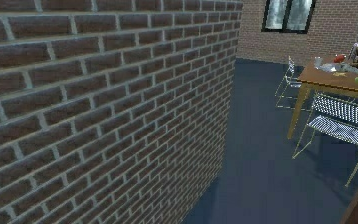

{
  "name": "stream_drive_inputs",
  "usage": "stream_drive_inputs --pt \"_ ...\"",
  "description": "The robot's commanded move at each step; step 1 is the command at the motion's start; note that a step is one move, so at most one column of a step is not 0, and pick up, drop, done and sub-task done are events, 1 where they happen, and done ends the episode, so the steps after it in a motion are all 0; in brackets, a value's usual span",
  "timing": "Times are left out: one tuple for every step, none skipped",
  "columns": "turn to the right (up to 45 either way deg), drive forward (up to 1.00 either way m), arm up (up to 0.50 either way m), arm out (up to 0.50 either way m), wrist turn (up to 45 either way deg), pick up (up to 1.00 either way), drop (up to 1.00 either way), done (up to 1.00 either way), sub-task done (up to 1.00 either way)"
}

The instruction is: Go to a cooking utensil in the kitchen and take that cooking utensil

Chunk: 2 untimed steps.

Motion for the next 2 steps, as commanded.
stream_drive_inputs --pt "0.0 0.0 0.0 0.5 0.0 0.0 0.0 0.0 0.0" --pt "0.0 0.0 0.0 0.0 45.0 0.0 0.0 0.0 0.0"
